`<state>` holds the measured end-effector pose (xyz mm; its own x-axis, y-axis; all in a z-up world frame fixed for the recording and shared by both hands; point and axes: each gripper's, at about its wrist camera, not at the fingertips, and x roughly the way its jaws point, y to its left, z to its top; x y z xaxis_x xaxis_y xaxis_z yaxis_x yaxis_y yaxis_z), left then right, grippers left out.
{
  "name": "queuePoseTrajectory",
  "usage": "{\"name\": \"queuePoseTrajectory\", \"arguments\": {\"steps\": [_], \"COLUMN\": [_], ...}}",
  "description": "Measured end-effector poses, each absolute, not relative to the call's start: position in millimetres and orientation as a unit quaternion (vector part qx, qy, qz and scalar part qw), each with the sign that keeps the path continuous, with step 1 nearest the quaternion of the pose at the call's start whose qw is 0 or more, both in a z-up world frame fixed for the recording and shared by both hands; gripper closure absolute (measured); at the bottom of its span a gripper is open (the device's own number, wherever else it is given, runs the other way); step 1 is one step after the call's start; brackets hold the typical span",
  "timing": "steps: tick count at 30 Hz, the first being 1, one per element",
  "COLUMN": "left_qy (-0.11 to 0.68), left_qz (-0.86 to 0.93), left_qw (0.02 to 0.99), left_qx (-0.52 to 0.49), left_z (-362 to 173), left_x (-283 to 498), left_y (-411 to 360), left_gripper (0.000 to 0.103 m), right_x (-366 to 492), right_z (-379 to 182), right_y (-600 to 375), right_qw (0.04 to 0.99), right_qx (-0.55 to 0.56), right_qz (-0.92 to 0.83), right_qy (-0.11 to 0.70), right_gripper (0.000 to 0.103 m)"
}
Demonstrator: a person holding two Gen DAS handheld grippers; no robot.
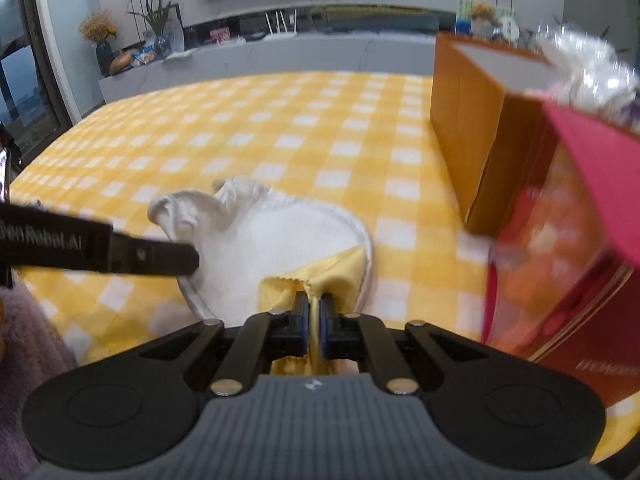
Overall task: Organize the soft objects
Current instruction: 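Grasp the white cloth with the left tool while the right tool holds the yellow cloth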
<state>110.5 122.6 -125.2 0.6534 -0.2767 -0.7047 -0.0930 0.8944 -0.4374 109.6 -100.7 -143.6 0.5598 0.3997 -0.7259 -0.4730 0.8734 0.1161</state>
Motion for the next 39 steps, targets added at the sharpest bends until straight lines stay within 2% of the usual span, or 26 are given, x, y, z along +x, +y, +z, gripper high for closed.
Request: {"name": "queuePoseTrajectory", "arguments": {"steps": [1, 2, 3, 11, 19, 21, 23, 26, 29, 32, 34, 37, 39], "left_qy": [0.413, 0.413, 0.412, 0.412, 0.413, 0.409, 0.406, 0.409, 0.411, 0.412, 0.413, 0.413, 0.416], "left_qz": [-0.053, -0.054, -0.047, 0.029, -0.024, -0.056, -0.068, -0.072, -0.057, -0.050, -0.050, -0.049, -0.031], "left_qw": [0.878, 0.875, 0.875, 0.899, 0.904, 0.905, 0.907, 0.903, 0.905, 0.906, 0.905, 0.903, 0.901], "left_qx": [-0.234, -0.246, -0.250, -0.145, -0.107, -0.107, -0.095, -0.110, -0.094, -0.083, -0.091, -0.113, -0.120], "left_z": [-127, -129, -131, -136, -142, -141, -140, -141, -142, -141, -141, -140, -140], "left_x": [109, 110, 110, 123, 128, 126, 126, 128, 129, 128, 128, 127, 126], "left_y": [123, 123, 123, 97, 78, 75, 68, 72, 70, 68, 71, 78, 82], "left_gripper": [0.063, 0.045, 0.038, 0.038, 0.039, 0.042, 0.049, 0.050, 0.062, 0.063, 0.058, 0.043, 0.022], "right_x": [110, 109, 109, 111, 110, 110, 110, 112, 114, 114, 115, 121, 126], "right_z": [-145, -146, -146, -146, -147, -147, -147, -148, -148, -147, -147, -148, -151], "right_y": [-102, -103, -103, -105, -106, -107, -108, -112, -114, -114, -115, -123, -130], "right_qw": [0.883, 0.883, 0.883, 0.881, 0.880, 0.880, 0.880, 0.879, 0.877, 0.875, 0.874, 0.868, 0.861], "right_qx": [-0.041, -0.040, -0.040, -0.039, -0.042, -0.040, -0.037, -0.024, -0.015, -0.016, -0.015, 0.020, 0.047], "right_qz": [0.249, 0.251, 0.253, 0.260, 0.265, 0.267, 0.267, 0.270, 0.273, 0.275, 0.276, 0.278, 0.283], "right_qy": [0.395, 0.394, 0.394, 0.394, 0.391, 0.390, 0.390, 0.393, 0.396, 0.398, 0.399, 0.410, 0.419], "right_gripper": [0.099, 0.099, 0.099, 0.099, 0.099, 0.099, 0.100, 0.099, 0.099, 0.100, 0.100, 0.099, 0.100]}}
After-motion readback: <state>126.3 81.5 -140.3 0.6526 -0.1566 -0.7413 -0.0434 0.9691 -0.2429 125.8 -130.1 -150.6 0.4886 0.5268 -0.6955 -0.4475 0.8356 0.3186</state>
